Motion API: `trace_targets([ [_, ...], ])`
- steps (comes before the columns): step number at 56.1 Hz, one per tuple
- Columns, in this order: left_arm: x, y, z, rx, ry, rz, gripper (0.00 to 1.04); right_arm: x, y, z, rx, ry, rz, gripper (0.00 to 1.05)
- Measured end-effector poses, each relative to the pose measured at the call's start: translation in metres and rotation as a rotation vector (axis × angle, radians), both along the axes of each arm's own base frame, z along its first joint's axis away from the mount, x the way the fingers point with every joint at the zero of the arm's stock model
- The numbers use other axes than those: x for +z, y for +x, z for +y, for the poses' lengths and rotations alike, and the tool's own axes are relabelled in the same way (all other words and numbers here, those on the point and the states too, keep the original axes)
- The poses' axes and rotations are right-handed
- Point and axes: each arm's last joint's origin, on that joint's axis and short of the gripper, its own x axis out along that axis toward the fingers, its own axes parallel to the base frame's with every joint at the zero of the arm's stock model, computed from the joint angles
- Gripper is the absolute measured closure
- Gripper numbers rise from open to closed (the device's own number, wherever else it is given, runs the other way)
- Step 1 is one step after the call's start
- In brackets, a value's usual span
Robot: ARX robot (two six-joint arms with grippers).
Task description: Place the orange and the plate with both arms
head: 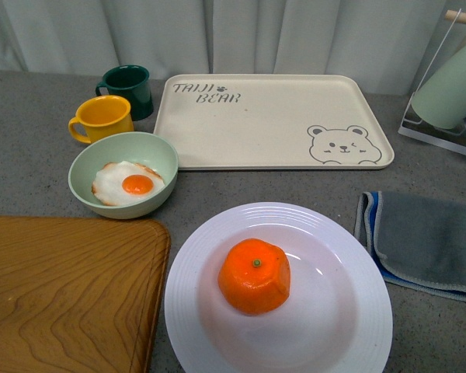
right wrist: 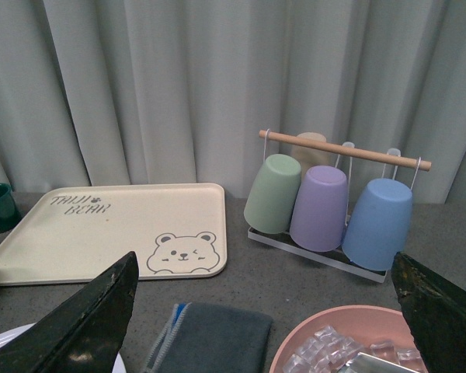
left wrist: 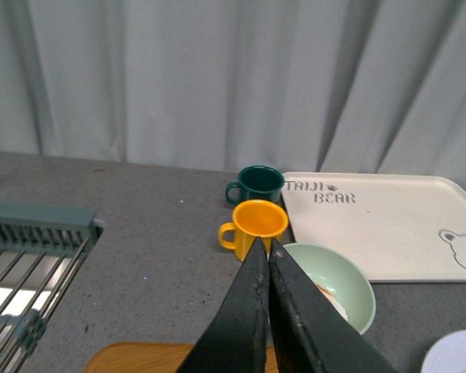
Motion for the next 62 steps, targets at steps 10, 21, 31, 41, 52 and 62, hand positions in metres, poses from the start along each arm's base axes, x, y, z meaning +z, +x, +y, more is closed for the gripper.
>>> trace_targets([
  [10, 0.003, -0.007, 0.001, 0.0, 0.0, -0.01, 1.01, 0.0, 0.0, 0.0, 0.0, 0.0, 0.0, 0.09],
  [21, 0.004, -0.015, 0.001, 0.002, 0.0, -0.015, 1.01, 0.0, 0.0, 0.0, 0.0, 0.0, 0.0, 0.09],
  [31, 0.004, -0.02, 0.001, 0.002, 0.0, -0.016, 1.01, 0.0, 0.0, 0.0, 0.0, 0.0, 0.0, 0.09],
  [41, 0.004, -0.024, 0.001, 0.002, 0.0, -0.017, 1.01, 0.0, 0.0, 0.0, 0.0, 0.0, 0.0, 0.09],
  [52, 0.004, -0.027, 0.001, 0.002, 0.0, -0.016, 1.01, 0.0, 0.0, 0.0, 0.0, 0.0, 0.0, 0.09],
  [62, -0.001, -0.035, 0.001, -0.001, 0.0, 0.018, 1.01, 0.0, 0.0, 0.0, 0.0, 0.0, 0.0, 0.09],
])
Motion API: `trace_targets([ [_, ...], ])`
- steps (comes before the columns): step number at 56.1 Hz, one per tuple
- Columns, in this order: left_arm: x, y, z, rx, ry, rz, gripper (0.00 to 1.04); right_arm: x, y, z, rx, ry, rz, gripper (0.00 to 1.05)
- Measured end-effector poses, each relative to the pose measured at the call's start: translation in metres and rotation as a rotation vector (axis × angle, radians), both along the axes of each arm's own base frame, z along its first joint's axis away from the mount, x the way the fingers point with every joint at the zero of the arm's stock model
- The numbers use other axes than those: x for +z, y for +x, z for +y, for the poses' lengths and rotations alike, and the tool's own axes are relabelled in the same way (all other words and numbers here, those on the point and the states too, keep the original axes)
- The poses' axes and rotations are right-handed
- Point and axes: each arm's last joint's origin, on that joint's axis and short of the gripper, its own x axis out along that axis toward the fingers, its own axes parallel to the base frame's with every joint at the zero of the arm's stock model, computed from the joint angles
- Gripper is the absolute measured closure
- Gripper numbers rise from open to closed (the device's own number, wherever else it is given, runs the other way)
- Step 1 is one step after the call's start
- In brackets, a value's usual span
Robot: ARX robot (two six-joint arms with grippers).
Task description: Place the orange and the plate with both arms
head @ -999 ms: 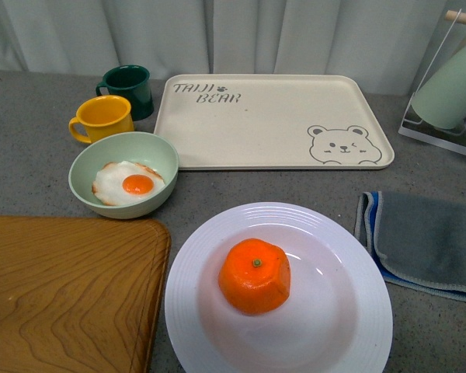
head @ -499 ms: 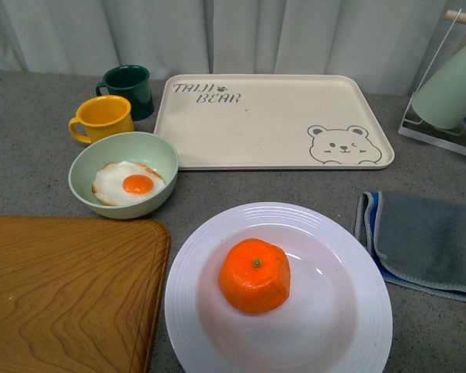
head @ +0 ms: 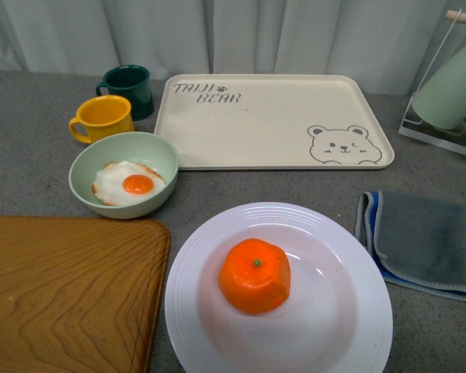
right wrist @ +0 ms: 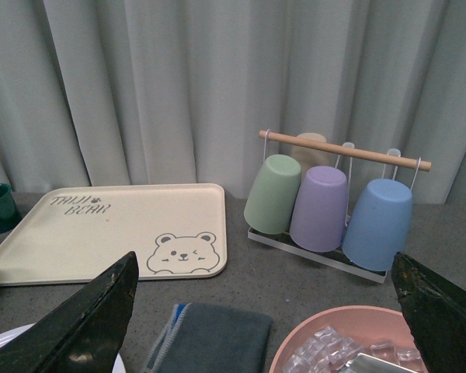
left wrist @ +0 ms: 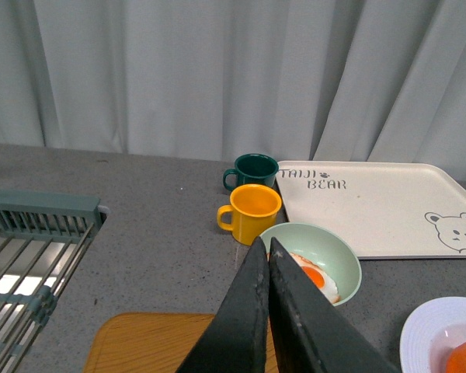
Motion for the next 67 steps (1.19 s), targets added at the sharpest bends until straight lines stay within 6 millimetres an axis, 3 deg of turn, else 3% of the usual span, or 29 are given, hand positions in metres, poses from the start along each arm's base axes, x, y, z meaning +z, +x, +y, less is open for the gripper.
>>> trace_targets([
  [10, 0.002, -0.004, 0.0, 0.001, -0.001, -0.028, 1.01, 0.0, 0.0, 0.0, 0.0, 0.0, 0.0, 0.09],
  [26, 0.002, -0.004, 0.0, 0.001, 0.0, -0.029, 0.52, 0.0, 0.0, 0.0, -0.008, -0.006, 0.006, 0.09],
  [31, 0.002, -0.004, 0.0, 0.002, 0.0, -0.029, 0.34, -0.002, 0.003, 0.005, -0.08, -0.07, 0.246, 0.09],
  [37, 0.002, -0.004, 0.0, 0.001, 0.001, -0.03, 0.05, -0.017, 0.024, 0.028, 0.128, 0.057, 0.475, 0.09],
  [49, 0.002, -0.004, 0.0, 0.001, 0.002, -0.029, 0.07, -0.039, 0.055, 0.046, 0.253, 0.282, 0.741, 0.09],
  [67, 0.002, -0.004, 0.0, 0.001, 0.002, -0.03, 0.07, -0.08, 0.093, 0.046, 0.296, 0.585, 1.085, 0.09],
])
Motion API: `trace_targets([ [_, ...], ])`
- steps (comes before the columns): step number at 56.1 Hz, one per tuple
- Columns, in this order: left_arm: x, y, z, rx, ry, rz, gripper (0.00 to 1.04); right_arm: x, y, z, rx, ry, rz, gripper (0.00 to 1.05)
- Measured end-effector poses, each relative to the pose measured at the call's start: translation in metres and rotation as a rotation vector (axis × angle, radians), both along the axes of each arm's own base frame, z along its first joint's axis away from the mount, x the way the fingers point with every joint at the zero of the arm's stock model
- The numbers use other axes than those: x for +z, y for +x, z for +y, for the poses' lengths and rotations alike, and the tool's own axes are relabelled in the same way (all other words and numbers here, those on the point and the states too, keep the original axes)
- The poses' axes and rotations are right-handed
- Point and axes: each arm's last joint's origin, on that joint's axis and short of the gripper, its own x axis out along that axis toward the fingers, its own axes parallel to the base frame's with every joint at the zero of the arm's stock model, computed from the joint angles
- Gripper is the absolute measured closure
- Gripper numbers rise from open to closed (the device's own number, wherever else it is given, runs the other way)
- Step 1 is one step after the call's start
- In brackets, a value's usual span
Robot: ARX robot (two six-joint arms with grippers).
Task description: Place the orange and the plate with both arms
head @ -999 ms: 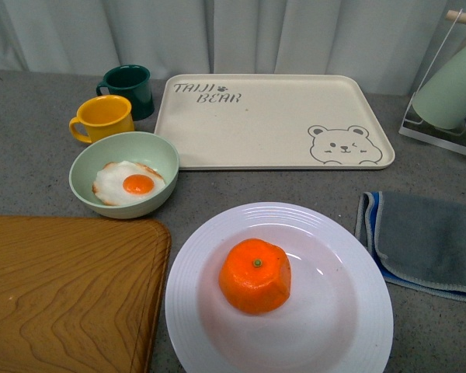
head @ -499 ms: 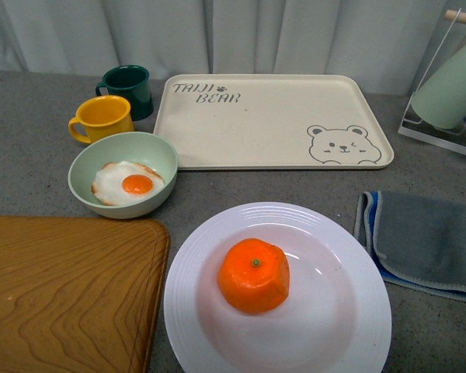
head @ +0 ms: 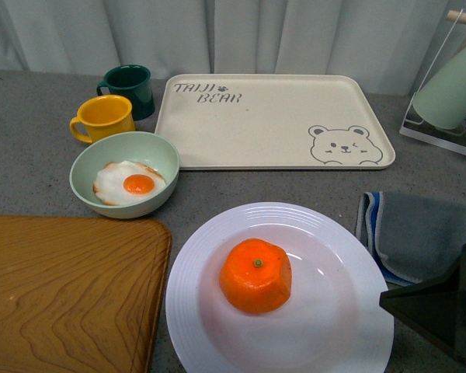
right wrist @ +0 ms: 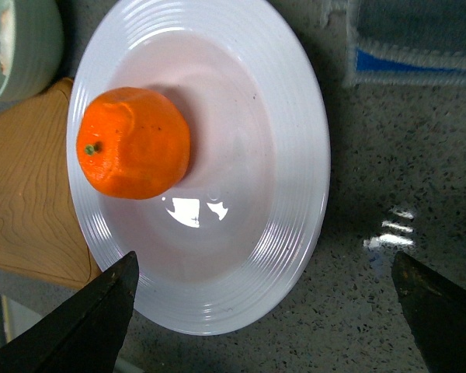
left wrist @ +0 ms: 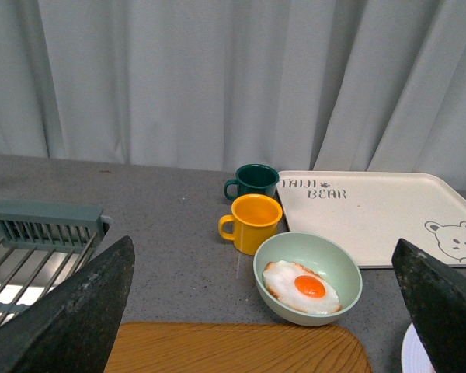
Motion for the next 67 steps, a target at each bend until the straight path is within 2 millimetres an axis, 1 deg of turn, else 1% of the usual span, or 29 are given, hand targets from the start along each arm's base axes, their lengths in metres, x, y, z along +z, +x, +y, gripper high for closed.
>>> trace_targets([
  [4, 0.0, 0.0, 0.0, 0.0, 0.0, 0.0, 0.07, -0.011, 0.01, 0.0, -0.013, 0.034, 0.055, 0.09],
  [11, 0.0, 0.0, 0.0, 0.0, 0.0, 0.0, 0.07, -0.024, 0.026, 0.001, -0.033, 0.14, 0.098, 0.09],
  [20, 0.0, 0.0, 0.0, 0.0, 0.0, 0.0, 0.07, -0.043, 0.039, 0.008, -0.054, 0.193, 0.17, 0.09],
  [35, 0.0, 0.0, 0.0, 0.0, 0.0, 0.0, 0.07, -0.053, 0.054, 0.018, -0.061, 0.22, 0.204, 0.1],
  [37, 0.0, 0.0, 0.0, 0.0, 0.0, 0.0, 0.07, -0.055, 0.055, 0.019, -0.064, 0.215, 0.214, 0.13],
  [39, 0.0, 0.0, 0.0, 0.0, 0.0, 0.0, 0.07, -0.057, 0.057, 0.02, -0.068, 0.203, 0.227, 0.2],
  [46, 0.0, 0.0, 0.0, 0.0, 0.0, 0.0, 0.07, -0.059, 0.059, 0.021, -0.078, 0.18, 0.264, 0.38],
  [50, 0.0, 0.0, 0.0, 0.0, 0.0, 0.0, 0.07, -0.062, 0.059, 0.019, -0.092, 0.151, 0.302, 0.56],
  [57, 0.0, 0.0, 0.0, 0.0, 0.0, 0.0, 0.07, -0.064, 0.057, 0.015, -0.101, 0.115, 0.318, 0.82],
  [60, 0.0, 0.0, 0.0, 0.0, 0.0, 0.0, 0.07, -0.063, 0.056, 0.015, -0.072, 0.125, 0.319, 0.9],
  [67, 0.0, 0.0, 0.0, 0.0, 0.0, 0.0, 0.07, -0.06, 0.059, 0.013, -0.047, 0.142, 0.308, 0.94],
])
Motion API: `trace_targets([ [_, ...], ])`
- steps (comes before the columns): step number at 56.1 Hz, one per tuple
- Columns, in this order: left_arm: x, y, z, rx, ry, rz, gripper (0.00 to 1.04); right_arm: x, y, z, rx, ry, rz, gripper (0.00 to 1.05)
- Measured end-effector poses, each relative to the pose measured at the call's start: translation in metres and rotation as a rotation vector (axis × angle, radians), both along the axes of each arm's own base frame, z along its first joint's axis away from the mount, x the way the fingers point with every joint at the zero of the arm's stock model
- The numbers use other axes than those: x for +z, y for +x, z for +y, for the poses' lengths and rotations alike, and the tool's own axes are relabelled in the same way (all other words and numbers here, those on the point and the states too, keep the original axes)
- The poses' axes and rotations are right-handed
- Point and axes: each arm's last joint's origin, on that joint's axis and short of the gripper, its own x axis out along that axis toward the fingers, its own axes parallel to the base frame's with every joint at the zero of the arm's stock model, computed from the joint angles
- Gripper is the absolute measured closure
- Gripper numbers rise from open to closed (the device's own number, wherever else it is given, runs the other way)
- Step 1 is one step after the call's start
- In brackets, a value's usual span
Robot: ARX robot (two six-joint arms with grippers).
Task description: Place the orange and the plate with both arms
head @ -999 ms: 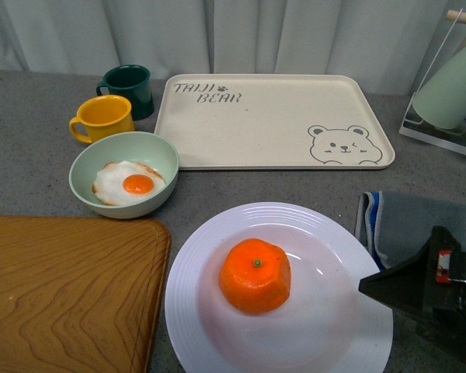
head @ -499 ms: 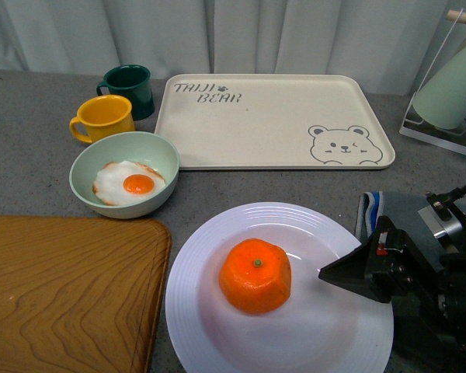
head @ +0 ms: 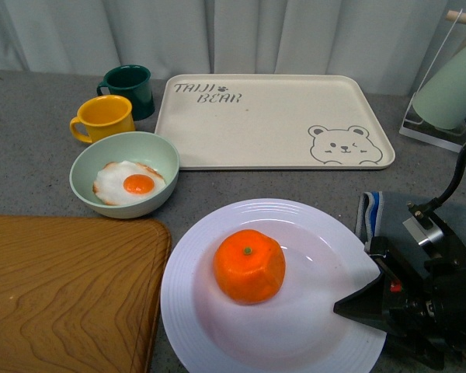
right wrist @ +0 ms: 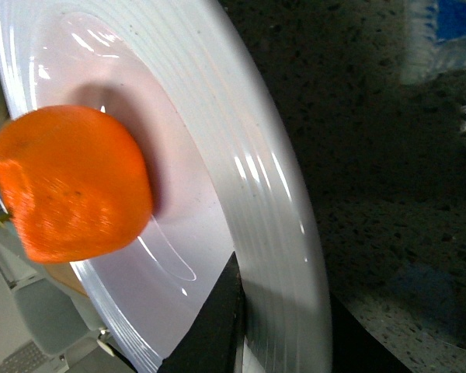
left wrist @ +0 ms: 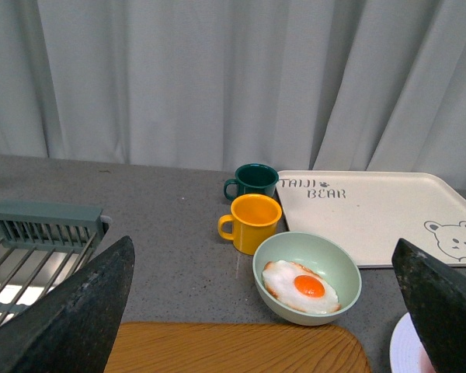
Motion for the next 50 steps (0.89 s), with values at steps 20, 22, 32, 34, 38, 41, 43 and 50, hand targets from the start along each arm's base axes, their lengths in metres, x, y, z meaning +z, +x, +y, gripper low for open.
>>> trace_targets([
  [20, 0.0, 0.0, 0.0, 0.0, 0.0, 0.0, 0.07, 0.018, 0.007, -0.005, -0.014, 0.056, -0.229, 1.01],
  [22, 0.0, 0.0, 0.0, 0.0, 0.0, 0.0, 0.07, 0.021, 0.011, -0.007, -0.029, 0.064, -0.265, 1.01],
  [32, 0.0, 0.0, 0.0, 0.0, 0.0, 0.0, 0.07, 0.034, 0.028, -0.007, -0.034, 0.128, -0.355, 1.01],
  [34, 0.0, 0.0, 0.0, 0.0, 0.0, 0.0, 0.07, 0.036, 0.034, -0.006, -0.037, 0.142, -0.371, 1.01],
  [38, 0.0, 0.0, 0.0, 0.0, 0.0, 0.0, 0.07, 0.043, 0.051, -0.004, -0.048, 0.17, -0.395, 1.01],
  [41, 0.0, 0.0, 0.0, 0.0, 0.0, 0.0, 0.07, 0.046, 0.066, -0.001, -0.062, 0.186, -0.404, 1.01],
  [43, 0.0, 0.0, 0.0, 0.0, 0.0, 0.0, 0.07, 0.047, 0.075, 0.0, -0.067, 0.194, -0.406, 1.01],
  [50, 0.0, 0.0, 0.0, 0.0, 0.0, 0.0, 0.07, 0.046, 0.107, 0.007, -0.092, 0.229, -0.4, 1.01],
])
